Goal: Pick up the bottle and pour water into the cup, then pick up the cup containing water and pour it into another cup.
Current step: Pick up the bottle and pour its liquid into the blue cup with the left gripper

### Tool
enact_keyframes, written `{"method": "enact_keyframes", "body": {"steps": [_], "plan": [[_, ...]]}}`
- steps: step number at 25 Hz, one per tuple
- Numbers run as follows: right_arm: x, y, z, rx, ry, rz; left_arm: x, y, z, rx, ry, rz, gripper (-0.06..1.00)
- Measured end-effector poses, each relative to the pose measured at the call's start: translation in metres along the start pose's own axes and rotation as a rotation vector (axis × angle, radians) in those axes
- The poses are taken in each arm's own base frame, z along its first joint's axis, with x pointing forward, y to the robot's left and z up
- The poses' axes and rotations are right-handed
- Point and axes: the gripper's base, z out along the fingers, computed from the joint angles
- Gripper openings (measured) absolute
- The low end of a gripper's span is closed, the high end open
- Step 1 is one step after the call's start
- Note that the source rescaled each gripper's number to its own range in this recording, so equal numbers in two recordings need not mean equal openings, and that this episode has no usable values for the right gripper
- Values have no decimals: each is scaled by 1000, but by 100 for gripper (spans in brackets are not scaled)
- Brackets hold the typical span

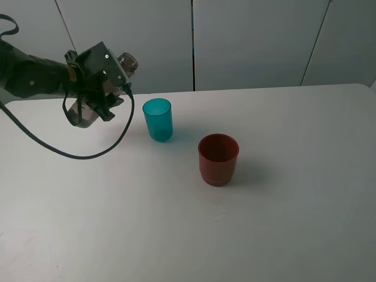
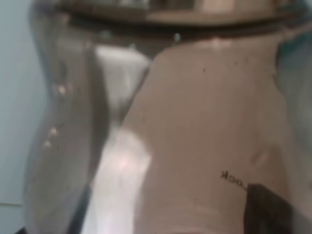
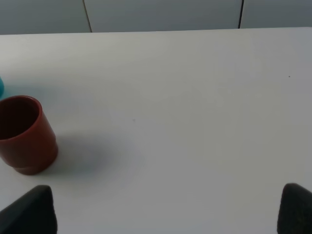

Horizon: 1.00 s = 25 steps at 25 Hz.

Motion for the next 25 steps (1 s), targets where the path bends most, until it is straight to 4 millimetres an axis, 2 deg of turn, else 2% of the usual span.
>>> {"method": "enact_keyframes", "body": {"steps": [6,14,25], "plan": [[0,0,0,0,0,0,1,-3,1,32,25,165,1],[0,0,0,0,0,0,-3,-1,22,53,72,277,1],[0,0,0,0,0,0,-5,-3,31,71,84,452,1]]}}
